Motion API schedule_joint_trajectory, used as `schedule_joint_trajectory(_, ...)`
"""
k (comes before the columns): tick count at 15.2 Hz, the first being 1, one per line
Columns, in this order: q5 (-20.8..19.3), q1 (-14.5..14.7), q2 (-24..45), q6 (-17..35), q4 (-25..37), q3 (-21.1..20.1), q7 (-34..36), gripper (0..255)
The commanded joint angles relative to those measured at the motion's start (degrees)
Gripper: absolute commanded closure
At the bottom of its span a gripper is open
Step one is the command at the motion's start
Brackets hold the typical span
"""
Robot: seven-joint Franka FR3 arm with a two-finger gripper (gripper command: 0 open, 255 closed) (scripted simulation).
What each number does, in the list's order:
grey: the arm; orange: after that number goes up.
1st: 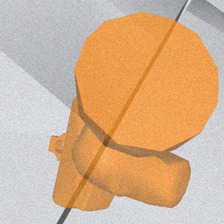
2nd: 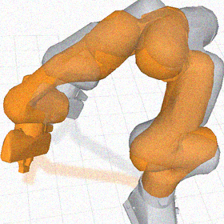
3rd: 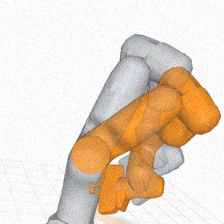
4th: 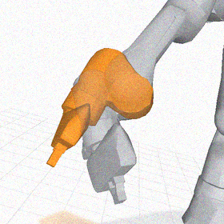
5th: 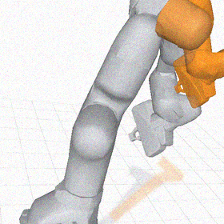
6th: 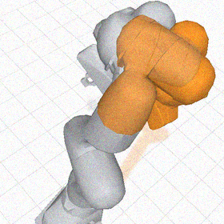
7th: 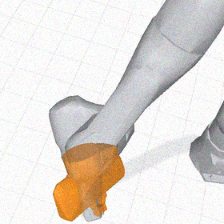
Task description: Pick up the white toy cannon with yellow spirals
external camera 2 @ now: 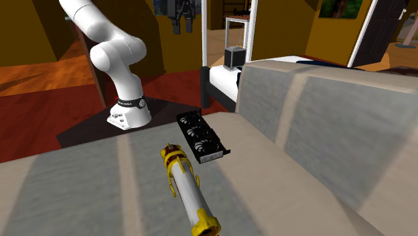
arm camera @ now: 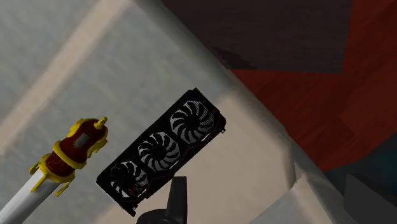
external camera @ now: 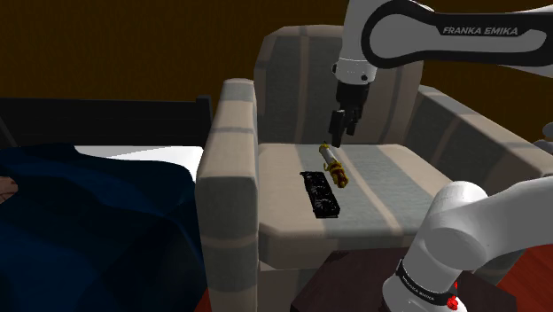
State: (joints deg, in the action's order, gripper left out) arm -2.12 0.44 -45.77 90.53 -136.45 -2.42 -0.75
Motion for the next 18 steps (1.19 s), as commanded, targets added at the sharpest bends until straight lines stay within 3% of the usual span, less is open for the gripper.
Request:
schedule_joint_trajectory(1,0.0,0.0,0.0,0.0,0.0,0.0,0.0,0)
schedule_joint_trajectory(10,-1.72,-6.08,18.17,9.14,5.03,3.69,5.54,0)
schedule_joint_trajectory(18,-1.94,-10.52,34.22,14.22,12.53,7.67,9.81,0)
